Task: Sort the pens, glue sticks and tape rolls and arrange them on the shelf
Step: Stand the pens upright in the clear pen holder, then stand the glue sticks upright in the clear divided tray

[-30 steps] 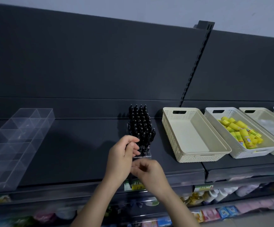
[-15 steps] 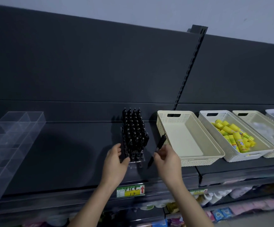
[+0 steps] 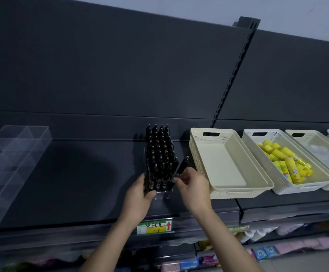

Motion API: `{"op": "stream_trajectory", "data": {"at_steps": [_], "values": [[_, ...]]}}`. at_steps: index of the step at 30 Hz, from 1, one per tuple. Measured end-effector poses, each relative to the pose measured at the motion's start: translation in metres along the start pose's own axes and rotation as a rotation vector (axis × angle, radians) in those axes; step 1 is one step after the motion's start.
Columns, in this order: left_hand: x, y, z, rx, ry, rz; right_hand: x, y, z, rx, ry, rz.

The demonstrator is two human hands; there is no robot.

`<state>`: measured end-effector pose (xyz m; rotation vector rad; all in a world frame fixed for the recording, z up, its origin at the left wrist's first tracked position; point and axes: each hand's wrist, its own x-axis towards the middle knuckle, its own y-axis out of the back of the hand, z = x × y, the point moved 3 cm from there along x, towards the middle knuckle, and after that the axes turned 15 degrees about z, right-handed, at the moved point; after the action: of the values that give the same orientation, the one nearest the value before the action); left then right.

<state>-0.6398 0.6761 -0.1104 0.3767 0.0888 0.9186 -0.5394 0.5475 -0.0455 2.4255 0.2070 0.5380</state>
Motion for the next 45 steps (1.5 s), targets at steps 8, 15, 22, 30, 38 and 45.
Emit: {"op": "stream_trajectory", "data": {"at_steps": [8,15,22,30,38,45], "values": [[0.001,0.000,-0.001,0.026,0.004,-0.019,-0.002,-0.008,-0.002,-0.087,0.117,-0.073],[-0.001,0.002,-0.001,0.018,0.055,-0.021,-0.008,-0.006,0.000,-0.071,0.109,-0.067],[-0.006,0.028,0.020,0.065,0.009,0.139,-0.014,0.005,0.009,-0.043,0.080,-0.078],[-0.013,0.042,0.102,0.009,-0.381,0.284,0.000,0.044,0.013,-0.035,0.084,0.073],[-0.001,-0.031,0.155,0.170,-0.515,-0.047,0.047,0.091,0.041,-0.066,0.049,0.165],[0.016,-0.108,0.158,0.157,-0.299,-0.083,0.111,0.132,0.094,-0.143,0.047,0.231]]}}
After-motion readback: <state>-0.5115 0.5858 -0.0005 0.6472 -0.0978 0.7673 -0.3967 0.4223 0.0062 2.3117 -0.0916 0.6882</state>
